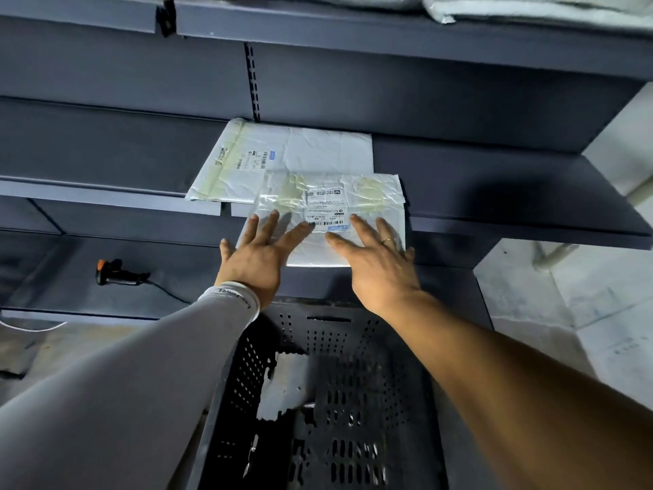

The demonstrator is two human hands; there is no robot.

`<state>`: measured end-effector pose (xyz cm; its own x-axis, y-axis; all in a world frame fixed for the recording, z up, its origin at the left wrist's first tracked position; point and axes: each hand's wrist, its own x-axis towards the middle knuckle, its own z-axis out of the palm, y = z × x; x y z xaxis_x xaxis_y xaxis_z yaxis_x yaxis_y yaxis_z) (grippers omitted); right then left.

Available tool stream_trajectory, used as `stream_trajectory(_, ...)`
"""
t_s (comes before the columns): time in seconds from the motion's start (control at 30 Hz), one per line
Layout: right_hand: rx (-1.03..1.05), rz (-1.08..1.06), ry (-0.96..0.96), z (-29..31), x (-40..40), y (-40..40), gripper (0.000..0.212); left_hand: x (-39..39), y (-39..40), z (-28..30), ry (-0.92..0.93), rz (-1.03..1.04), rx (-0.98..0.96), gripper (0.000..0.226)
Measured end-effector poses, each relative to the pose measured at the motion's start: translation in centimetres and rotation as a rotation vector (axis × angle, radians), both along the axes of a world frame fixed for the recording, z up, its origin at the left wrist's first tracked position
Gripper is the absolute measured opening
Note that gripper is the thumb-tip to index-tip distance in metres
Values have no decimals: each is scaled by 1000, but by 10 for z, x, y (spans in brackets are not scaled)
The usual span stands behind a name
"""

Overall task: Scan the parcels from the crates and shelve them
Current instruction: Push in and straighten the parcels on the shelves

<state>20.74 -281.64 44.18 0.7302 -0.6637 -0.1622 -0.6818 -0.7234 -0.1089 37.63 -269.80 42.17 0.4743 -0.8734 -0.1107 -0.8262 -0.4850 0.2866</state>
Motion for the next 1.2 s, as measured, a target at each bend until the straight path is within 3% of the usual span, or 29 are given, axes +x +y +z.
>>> stream_trajectory(0.1, -10, -17, 24, 16, -30, 5, 96, -17, 8, 10, 4, -50, -36, 112)
stream_trajectory(0.57, -182, -64, 78, 123, -141, 30, 93, -122, 16, 105, -54, -155, -109, 99)
stream_trajectory(0.97, -306, -134, 18, 265, -252, 35, 95, -217, 8, 258, -156, -273, -200, 105)
stream_trajectory(1.2, -391, -157, -43, 358, -292, 36, 100, -254, 2, 356, -228, -294, -308, 92)
